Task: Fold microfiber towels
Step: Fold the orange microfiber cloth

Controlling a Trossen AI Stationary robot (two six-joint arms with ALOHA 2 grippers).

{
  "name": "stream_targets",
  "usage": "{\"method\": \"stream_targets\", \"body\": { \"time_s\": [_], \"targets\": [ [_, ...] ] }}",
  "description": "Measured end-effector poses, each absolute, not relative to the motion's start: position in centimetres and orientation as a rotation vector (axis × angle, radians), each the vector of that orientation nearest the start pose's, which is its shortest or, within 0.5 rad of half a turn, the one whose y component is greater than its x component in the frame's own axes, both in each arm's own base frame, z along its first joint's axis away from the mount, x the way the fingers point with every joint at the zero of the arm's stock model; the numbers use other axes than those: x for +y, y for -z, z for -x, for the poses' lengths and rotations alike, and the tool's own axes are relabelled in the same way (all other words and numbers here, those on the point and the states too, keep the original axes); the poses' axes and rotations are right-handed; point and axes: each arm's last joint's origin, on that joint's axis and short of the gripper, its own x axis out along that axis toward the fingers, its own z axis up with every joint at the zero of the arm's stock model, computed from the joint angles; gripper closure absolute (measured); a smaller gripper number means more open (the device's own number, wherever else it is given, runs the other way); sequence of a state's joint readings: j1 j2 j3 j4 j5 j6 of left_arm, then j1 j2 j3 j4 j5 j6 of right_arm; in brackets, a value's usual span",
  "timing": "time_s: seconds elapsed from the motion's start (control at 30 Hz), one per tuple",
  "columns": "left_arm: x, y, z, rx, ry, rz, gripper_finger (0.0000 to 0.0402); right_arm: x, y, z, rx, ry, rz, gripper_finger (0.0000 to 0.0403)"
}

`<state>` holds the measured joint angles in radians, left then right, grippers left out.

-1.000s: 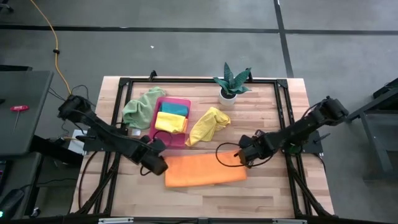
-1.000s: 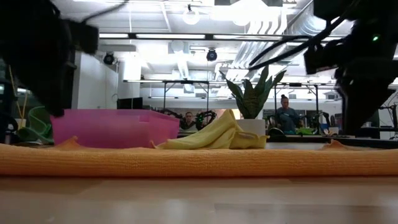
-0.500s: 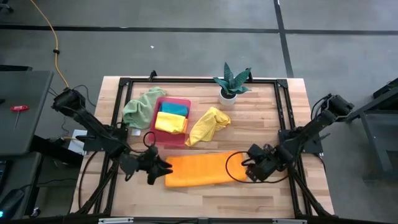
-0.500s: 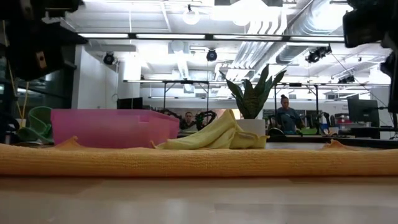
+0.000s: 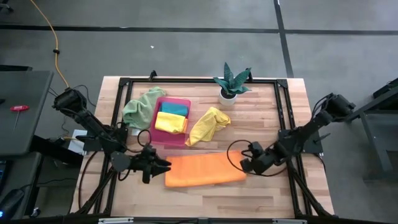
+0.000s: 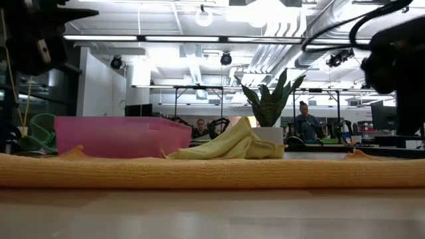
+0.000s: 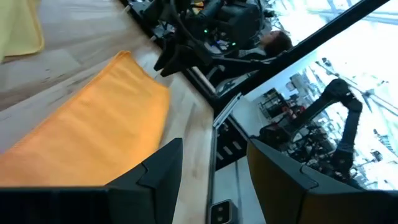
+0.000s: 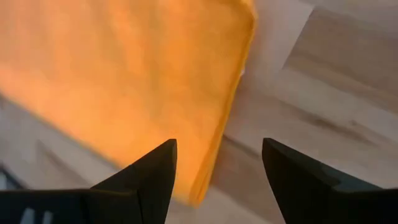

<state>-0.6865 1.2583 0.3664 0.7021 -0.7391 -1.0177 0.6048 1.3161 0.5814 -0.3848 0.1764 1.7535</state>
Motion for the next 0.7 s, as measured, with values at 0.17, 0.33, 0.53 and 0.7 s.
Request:
{"method": "stream_targets", "body": {
  "time_s": [0.17, 0.33, 0.53, 0.7],
  "targets": [
    [-12.9, -18.5, -18.8, 0.103, -0.120, 0.892, 0.0231, 11.1, -14.6, -19.1, 1.003, 0.641, -1.150, 0.0174],
    [-12.9, -18.5, -18.8, 0.105, -0.120, 0.898, 0.0231, 10.9, -13.6, -19.9, 1.031, 0.651, -1.153, 0.0174],
    [-12.9, -18.4, -18.8, 0.109, -0.121, 0.888, 0.0231, 11.3, -13.2, -21.1, 1.044, 0.673, -1.143, 0.0174],
    [-12.9, -18.4, -18.8, 0.114, -0.124, 0.882, 0.0231, 11.9, -13.6, -22.4, 1.047, 0.677, -1.142, 0.0174]
  ]
}}
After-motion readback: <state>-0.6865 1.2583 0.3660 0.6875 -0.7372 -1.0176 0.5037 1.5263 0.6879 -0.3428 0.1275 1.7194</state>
